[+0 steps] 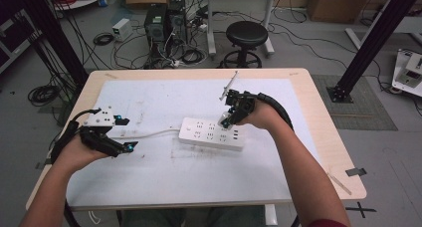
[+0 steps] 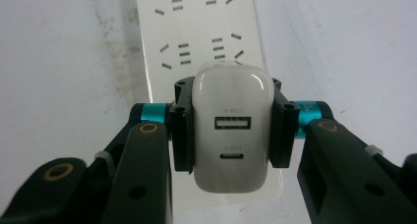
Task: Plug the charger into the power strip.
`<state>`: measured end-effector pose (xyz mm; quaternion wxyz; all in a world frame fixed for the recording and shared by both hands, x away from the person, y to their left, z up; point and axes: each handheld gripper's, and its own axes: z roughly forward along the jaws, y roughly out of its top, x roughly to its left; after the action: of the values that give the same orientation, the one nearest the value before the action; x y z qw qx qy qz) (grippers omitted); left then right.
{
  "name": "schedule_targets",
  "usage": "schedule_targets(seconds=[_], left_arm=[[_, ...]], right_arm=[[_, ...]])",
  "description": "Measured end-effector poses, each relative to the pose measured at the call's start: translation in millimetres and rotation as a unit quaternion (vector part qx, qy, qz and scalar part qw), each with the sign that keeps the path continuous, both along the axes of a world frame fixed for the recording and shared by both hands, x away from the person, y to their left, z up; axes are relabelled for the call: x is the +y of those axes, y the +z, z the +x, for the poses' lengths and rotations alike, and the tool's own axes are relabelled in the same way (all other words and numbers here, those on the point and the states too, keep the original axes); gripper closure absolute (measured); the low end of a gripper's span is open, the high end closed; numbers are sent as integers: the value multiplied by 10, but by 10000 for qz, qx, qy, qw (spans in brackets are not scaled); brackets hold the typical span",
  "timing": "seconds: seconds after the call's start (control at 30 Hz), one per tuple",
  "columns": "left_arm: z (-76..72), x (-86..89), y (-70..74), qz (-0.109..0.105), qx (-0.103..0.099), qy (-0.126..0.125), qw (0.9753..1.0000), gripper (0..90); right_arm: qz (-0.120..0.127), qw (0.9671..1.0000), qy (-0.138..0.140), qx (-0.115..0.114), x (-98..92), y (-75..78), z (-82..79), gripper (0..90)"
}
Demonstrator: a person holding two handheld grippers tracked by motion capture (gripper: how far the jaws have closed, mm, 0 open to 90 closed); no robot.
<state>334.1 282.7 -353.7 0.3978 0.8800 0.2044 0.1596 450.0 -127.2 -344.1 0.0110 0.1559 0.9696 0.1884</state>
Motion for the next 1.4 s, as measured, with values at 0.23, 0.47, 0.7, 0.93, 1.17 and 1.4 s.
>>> schedule_targets(seconds=[0.23, 0.47, 0.7, 0.93, 1.17, 1.4], left_arm=[[3, -10, -41, -49, 21, 2, 10000, 167], [-6, 9, -33, -51, 8, 17, 10000, 166], [-25, 7, -22, -52, -27, 26, 10000, 167], [-44, -29, -10, -119, -50, 18, 9999, 166], [-36, -58, 0, -67, -41, -38, 10000, 166], [-42, -89, 8, -49, -65, -48, 10000, 167]], right_arm=[[-362, 9993, 115, 5, 68, -31, 61, 634], [-555, 9983, 178, 30, 122, -94, 82, 634], [-855, 9955, 400, -59, 223, -106, 63, 635], [-1008, 9936, 501, -114, 299, -113, 65, 637], [-1065, 9933, 420, -141, 338, -201, 50, 639], [-964, 9948, 327, -93, 309, -213, 59, 639]])
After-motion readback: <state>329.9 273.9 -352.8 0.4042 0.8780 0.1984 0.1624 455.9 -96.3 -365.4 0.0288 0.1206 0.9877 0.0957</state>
